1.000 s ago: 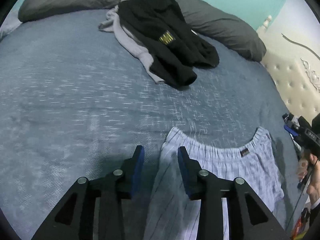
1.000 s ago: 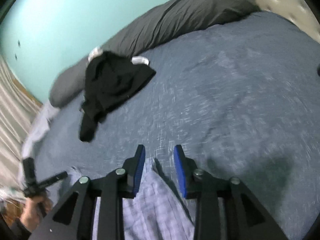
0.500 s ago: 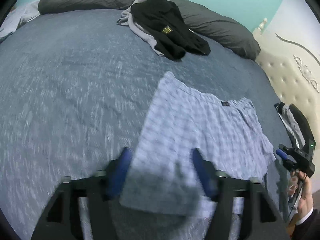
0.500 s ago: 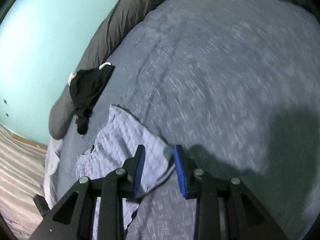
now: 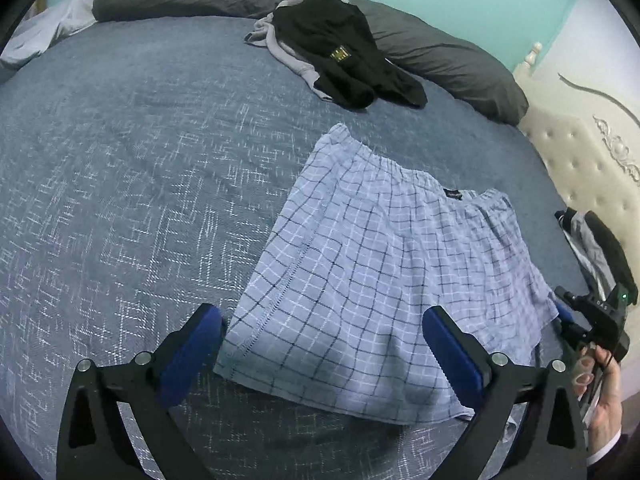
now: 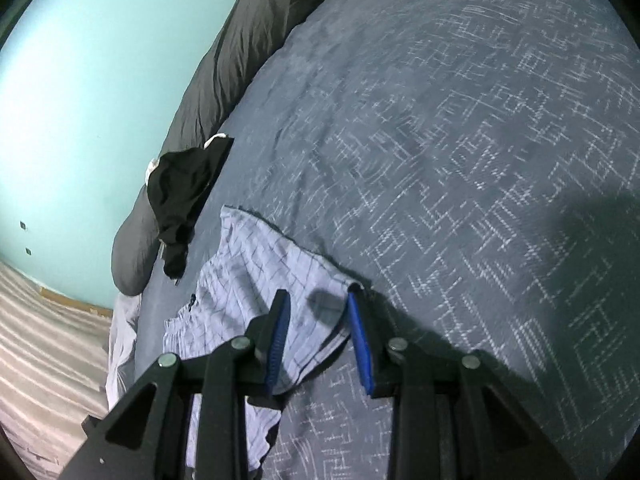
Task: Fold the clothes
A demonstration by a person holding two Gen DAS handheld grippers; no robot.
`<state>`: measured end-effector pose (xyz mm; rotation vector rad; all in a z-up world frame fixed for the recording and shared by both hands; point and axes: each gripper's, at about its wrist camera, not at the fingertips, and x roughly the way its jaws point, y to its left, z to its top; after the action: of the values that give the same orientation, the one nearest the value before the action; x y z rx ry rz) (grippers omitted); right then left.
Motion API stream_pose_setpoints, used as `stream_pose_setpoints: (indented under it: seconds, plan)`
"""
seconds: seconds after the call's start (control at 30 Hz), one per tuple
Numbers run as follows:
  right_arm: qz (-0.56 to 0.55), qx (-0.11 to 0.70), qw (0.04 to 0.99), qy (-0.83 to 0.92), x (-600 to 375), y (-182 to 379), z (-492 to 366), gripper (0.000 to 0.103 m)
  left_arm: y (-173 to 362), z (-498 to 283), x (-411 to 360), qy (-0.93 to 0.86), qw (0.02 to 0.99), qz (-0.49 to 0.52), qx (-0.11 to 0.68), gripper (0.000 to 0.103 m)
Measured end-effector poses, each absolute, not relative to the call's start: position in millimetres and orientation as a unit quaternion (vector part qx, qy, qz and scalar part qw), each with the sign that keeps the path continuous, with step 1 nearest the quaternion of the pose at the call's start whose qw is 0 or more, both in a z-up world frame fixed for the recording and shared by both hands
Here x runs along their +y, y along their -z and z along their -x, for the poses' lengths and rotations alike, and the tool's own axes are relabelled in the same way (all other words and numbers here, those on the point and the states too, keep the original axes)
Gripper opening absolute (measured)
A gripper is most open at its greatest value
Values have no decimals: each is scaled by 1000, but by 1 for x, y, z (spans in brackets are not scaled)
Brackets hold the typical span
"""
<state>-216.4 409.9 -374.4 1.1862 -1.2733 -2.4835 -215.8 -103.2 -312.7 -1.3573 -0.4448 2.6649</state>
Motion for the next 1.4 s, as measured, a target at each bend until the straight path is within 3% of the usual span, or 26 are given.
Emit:
stream_pose_setpoints:
  seconds: [0.13,0.33,0.4,1.4]
  plan:
    - [-389,-414,65,821,405,375,222,29,314,216,-108,-883,42,444,-148,103]
    - [-388,-411,61,823,408,380,223,4,313,216,-114,-887,25,434,-158,103]
    - [-379,-417,60,824,411,379,220,1,311,215,-114,-889,22,429,-156,103]
    - [-373,-427,-6,824,453,373,219,3,318,218,-112,-884,27,438,-160,103]
